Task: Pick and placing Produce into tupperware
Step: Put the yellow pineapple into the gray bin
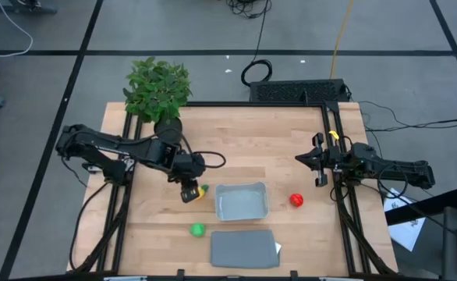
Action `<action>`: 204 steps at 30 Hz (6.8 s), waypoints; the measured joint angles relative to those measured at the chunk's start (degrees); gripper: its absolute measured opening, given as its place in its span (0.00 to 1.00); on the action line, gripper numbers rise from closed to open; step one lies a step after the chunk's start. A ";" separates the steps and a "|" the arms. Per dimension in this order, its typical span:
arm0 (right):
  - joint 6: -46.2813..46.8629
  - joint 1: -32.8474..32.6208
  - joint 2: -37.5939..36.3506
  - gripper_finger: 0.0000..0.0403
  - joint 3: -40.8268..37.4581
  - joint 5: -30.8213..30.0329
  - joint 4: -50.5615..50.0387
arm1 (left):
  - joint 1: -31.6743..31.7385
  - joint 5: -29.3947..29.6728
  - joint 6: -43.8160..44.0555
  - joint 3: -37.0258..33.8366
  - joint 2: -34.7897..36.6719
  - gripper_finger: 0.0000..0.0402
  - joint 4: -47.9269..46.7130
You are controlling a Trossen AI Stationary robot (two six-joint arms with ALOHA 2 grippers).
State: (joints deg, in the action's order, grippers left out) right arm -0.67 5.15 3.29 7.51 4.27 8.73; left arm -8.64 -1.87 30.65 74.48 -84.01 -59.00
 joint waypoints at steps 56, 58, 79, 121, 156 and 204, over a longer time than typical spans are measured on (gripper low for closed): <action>0.00 0.00 0.02 0.00 -0.01 -0.03 -0.03 | 2.25 -6.77 6.02 -16.24 -10.09 0.84 16.12; 0.00 0.00 0.02 0.00 -0.02 -0.04 -0.02 | 2.25 -6.77 5.65 -16.24 -10.66 0.85 16.15; 0.00 0.00 0.60 0.00 -0.01 -0.02 -0.25 | 1.95 -4.15 4.24 -16.22 -13.40 0.86 21.46; 0.00 0.00 1.34 0.00 -0.02 -0.02 -0.15 | 2.47 -7.40 0.10 -16.21 -15.22 0.53 19.50; 0.00 0.00 1.36 0.00 -0.02 0.00 0.02 | 7.50 -1.78 -11.08 4.02 2.84 0.53 -3.16; 0.02 0.00 1.99 0.00 -0.02 0.00 1.72 | 7.09 -13.14 -48.73 34.77 -36.30 0.53 2.07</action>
State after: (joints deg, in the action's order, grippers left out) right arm -0.64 5.15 5.28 7.49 4.27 10.45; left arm -1.55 -15.01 -18.08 109.25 -120.31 -56.94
